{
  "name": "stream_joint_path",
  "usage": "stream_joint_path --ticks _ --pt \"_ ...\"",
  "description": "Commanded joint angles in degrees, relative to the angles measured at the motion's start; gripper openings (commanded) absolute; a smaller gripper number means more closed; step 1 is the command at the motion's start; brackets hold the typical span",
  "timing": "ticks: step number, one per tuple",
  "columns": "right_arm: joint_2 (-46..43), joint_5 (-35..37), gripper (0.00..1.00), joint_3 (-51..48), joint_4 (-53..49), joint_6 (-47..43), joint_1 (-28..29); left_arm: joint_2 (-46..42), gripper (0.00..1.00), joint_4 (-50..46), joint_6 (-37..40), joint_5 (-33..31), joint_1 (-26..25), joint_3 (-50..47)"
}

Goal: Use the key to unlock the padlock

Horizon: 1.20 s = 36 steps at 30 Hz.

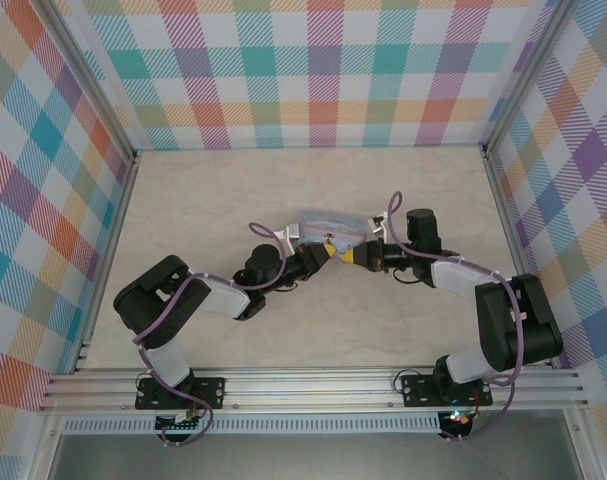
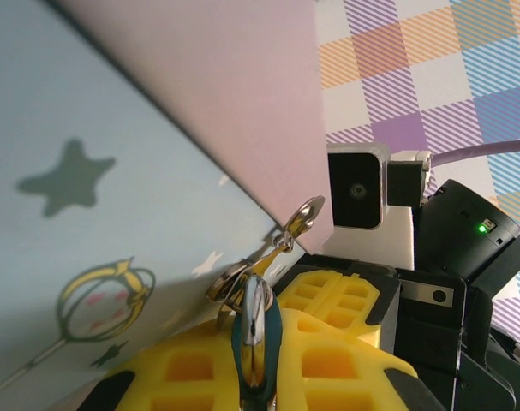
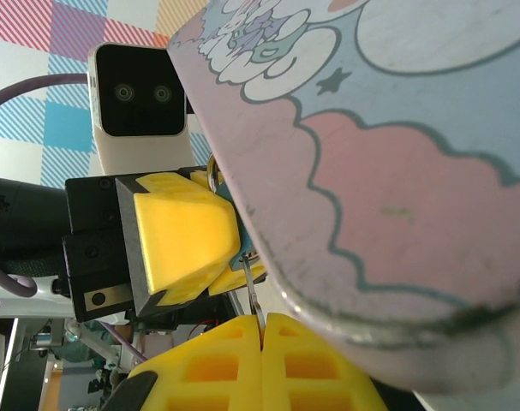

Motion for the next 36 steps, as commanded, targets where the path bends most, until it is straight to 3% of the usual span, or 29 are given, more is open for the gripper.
stream_joint_path --ticks 1,23,36 --pt "-2.0 0.0 0.00 -1.2 4.1 1.1 -0.5 0.0 0.00 6.9 -1.2 -1.6 -1.2 -0.8" --pt "3.1 1.5 0.00 0.5 1.3 1.2 2.0 0.1 0.00 7.8 -4.0 -4.5 -1.3 -0.9" --pt "3.3 0.5 0.00 0.2 8.4 5.4 2.4 0.8 0.00 7.7 -3.8 -4.6 -1.6 -1.4"
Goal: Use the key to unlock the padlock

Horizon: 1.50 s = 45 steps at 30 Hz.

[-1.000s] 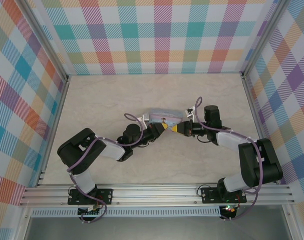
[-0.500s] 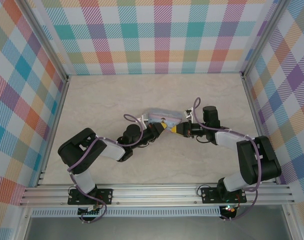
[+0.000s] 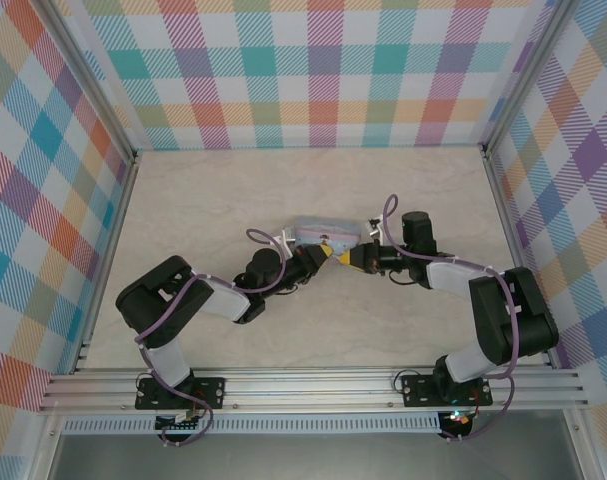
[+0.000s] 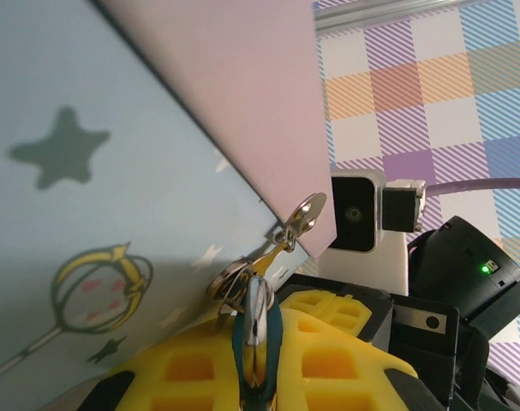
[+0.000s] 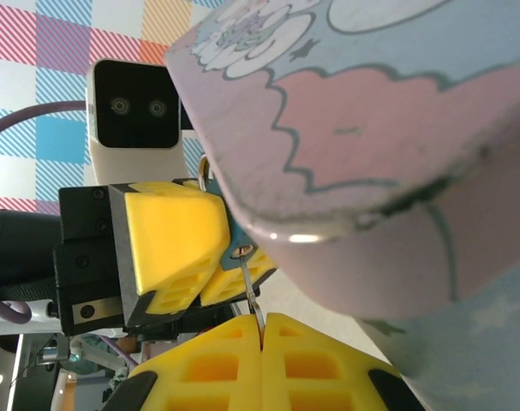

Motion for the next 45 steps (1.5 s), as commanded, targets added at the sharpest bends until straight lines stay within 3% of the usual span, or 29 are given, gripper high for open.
stream_joint_path --ticks 1,15,22,45 --pt "0.5 -1.5 0.00 1.0 3.7 0.9 0.4 0.3 0.00 6.9 0.6 0.2 -0.9 -0.1" --pt "3.4 -0.6 0.00 1.8 1.1 -0.4 1.5 0.7 0.00 7.4 0.3 -0.1 -1.1 0.3" --pt "2.8 -0.7 0.00 1.4 6.2 2.6 1.5 0.9 0.00 7.2 0.4 0.5 -1.2 0.5" --pt "1.8 -0.2 0.01 0.9 8.0 3.7 1.5 1.5 0.00 6.6 1.6 1.0 -1.3 -0.7"
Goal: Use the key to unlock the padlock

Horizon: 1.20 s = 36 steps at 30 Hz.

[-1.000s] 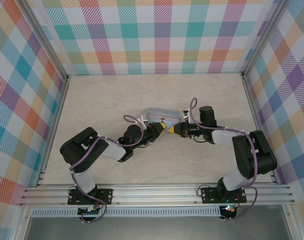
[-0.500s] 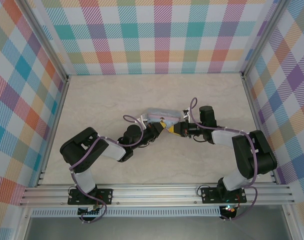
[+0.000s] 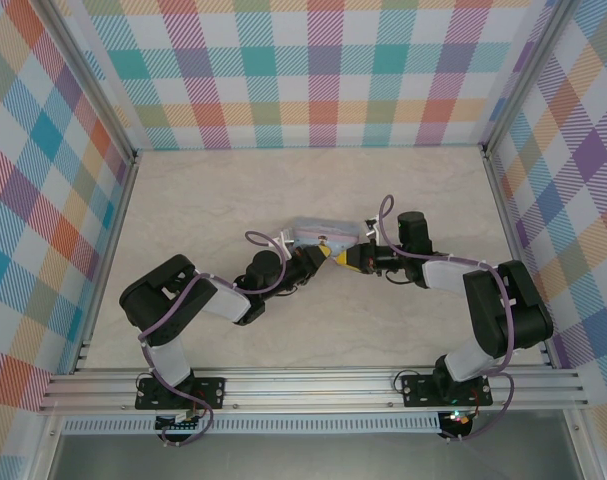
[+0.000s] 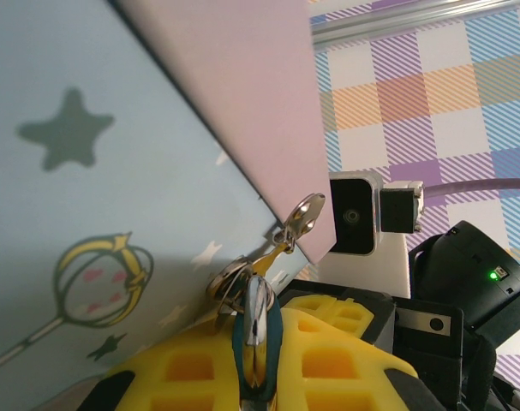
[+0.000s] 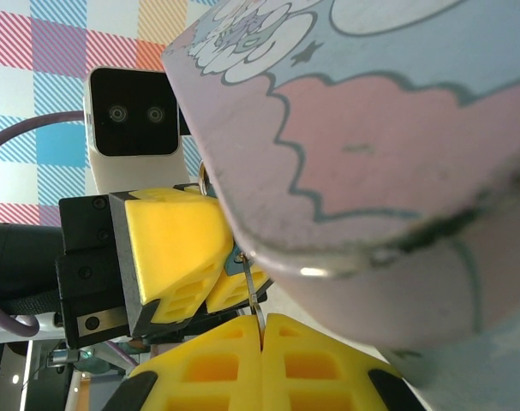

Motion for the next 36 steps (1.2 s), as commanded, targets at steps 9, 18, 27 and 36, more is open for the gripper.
stream_joint_path --ticks 9,18,27,36 --pt "0.2 -0.3 0.00 -0.8 10.0 2.6 0.3 0.0 0.00 7.1 -1.7 2.3 -1.7 0.9" --pt "1.5 -0.9 0.00 -1.3 16.6 5.7 0.3 -0.9 0.00 6.0 -1.9 1.7 -2.2 0.9" --pt "-0.3 -0.7 0.00 -1.2 11.6 3.5 0.1 0.6 0.00 6.5 -1.4 1.5 -2.2 0.3" --pt "-0.9 -0.6 0.00 -1.4 10.5 2.8 -0.3 0.7 0.00 6.3 -1.3 1.4 -2.2 0.1"
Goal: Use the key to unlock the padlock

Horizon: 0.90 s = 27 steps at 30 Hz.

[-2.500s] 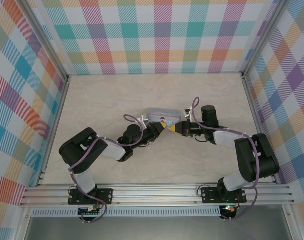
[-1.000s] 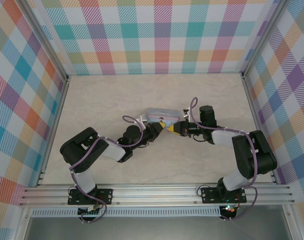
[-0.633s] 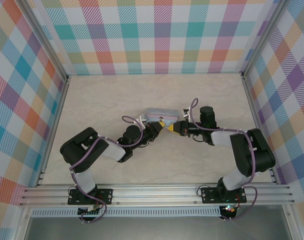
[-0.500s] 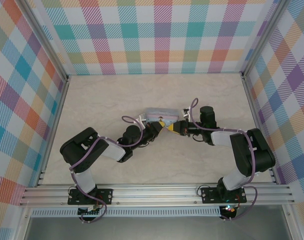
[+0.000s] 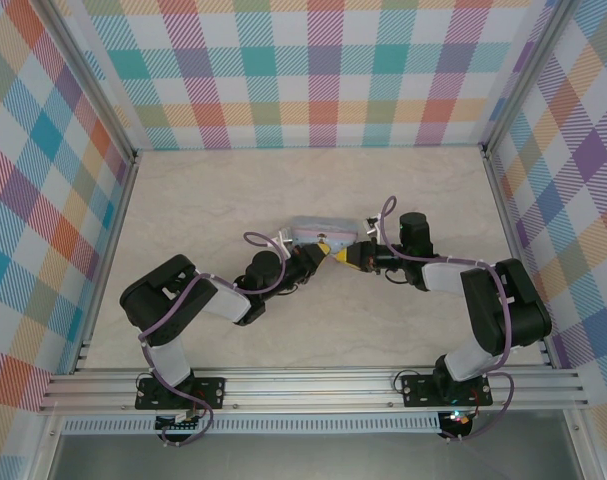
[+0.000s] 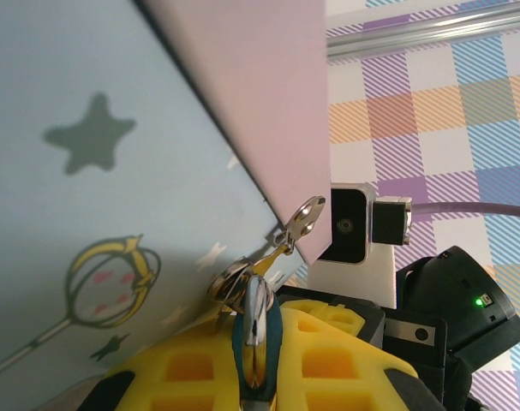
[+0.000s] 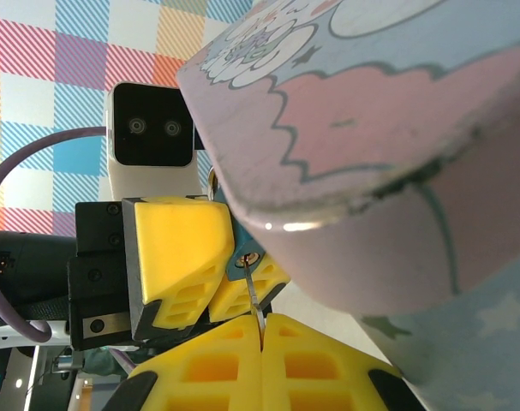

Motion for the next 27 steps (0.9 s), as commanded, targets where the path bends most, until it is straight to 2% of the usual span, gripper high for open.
stream_joint_path --ticks 1,18,24,27 --pt "-1.8 -0.4 0.00 0.4 1.7 -1.5 -0.3 0.5 0.00 5.0 0.9 3.0 -1.9 0.1" --pt "-1.9 -1.3 0.01 -0.1 1.7 -2.0 -0.2 0.8 0.00 4.9 1.0 3.1 -1.9 0.2" --pt "0.5 -0.4 0.01 0.9 6.4 0.1 1.4 1.0 0.00 5.7 -0.5 4.7 -2.0 1.4" --pt "2.2 0.2 0.00 0.3 12.2 2.7 1.8 0.5 0.00 6.0 -1.4 5.9 -2.2 2.3"
